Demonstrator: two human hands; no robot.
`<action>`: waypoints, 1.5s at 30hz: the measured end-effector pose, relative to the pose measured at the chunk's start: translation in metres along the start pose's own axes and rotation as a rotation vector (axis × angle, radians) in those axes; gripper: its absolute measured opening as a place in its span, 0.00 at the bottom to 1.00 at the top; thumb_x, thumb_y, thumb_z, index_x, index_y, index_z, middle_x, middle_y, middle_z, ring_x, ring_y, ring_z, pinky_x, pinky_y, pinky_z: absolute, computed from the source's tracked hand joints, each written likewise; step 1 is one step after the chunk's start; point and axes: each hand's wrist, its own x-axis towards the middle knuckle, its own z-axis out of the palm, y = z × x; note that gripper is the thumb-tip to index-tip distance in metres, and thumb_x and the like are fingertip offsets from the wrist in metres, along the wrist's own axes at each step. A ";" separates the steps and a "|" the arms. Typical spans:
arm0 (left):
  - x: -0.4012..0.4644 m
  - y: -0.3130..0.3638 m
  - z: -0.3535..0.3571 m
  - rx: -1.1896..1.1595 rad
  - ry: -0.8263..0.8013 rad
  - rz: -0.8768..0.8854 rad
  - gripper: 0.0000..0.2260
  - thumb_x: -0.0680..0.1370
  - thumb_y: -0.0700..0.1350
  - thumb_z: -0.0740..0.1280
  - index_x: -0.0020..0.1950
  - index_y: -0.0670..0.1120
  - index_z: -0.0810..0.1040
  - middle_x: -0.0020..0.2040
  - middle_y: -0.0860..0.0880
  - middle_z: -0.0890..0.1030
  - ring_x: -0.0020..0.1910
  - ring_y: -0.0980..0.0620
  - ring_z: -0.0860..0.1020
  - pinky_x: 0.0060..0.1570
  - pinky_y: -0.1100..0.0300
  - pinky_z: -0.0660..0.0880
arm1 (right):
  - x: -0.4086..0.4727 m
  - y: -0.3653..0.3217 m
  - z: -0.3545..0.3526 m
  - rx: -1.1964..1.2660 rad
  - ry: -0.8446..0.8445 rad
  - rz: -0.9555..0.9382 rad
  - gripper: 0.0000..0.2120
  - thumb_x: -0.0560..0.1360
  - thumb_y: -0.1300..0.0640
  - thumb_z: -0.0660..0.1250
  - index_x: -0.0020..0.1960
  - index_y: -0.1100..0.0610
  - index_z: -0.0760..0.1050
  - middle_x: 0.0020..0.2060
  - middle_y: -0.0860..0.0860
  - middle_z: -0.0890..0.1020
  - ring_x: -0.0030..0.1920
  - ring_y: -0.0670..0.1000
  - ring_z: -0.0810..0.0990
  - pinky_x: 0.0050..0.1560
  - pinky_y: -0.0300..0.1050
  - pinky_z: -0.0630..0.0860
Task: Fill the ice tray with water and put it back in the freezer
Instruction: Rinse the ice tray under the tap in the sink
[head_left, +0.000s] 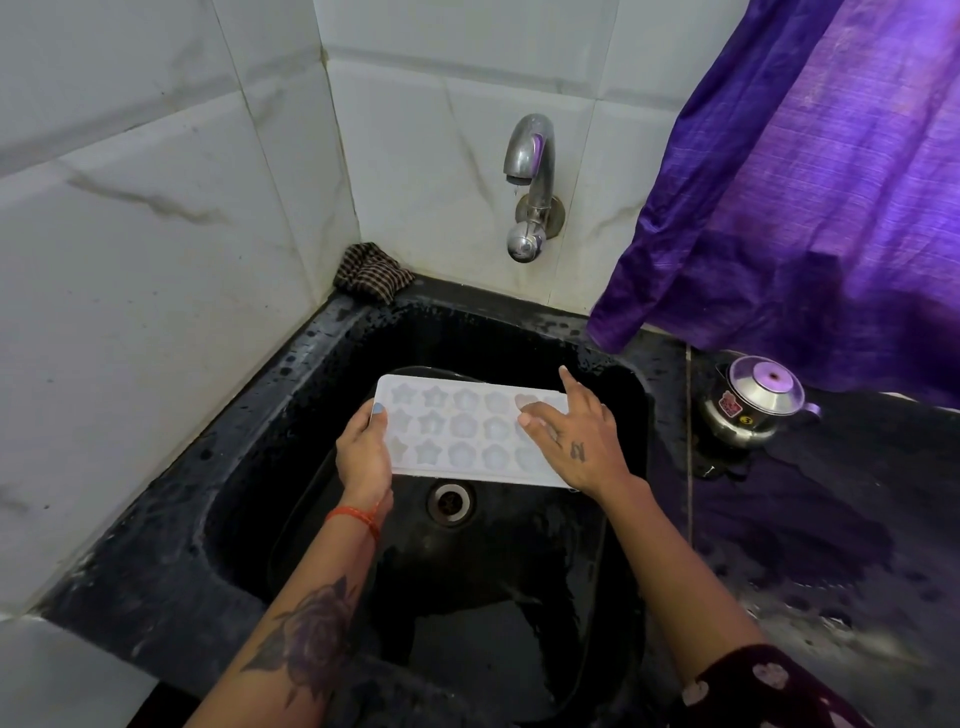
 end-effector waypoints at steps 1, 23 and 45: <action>0.000 -0.001 0.000 0.006 -0.004 -0.007 0.09 0.80 0.44 0.63 0.58 0.47 0.79 0.56 0.44 0.81 0.55 0.43 0.80 0.59 0.44 0.75 | 0.000 0.000 0.001 -0.016 0.004 0.005 0.20 0.79 0.38 0.52 0.65 0.41 0.73 0.78 0.52 0.49 0.77 0.56 0.48 0.75 0.61 0.48; 0.000 -0.003 0.002 0.015 -0.020 -0.024 0.10 0.80 0.45 0.63 0.60 0.48 0.79 0.57 0.44 0.81 0.55 0.44 0.80 0.60 0.44 0.75 | 0.002 -0.021 0.006 -0.063 -0.045 -0.051 0.21 0.78 0.35 0.52 0.67 0.39 0.70 0.78 0.52 0.46 0.77 0.56 0.45 0.75 0.60 0.42; -0.001 -0.007 0.001 0.065 -0.064 0.047 0.06 0.80 0.48 0.63 0.54 0.52 0.78 0.51 0.48 0.82 0.53 0.46 0.80 0.56 0.47 0.78 | 0.002 -0.025 -0.001 -0.055 -0.076 -0.047 0.21 0.78 0.36 0.52 0.68 0.39 0.68 0.78 0.51 0.47 0.77 0.57 0.46 0.74 0.63 0.43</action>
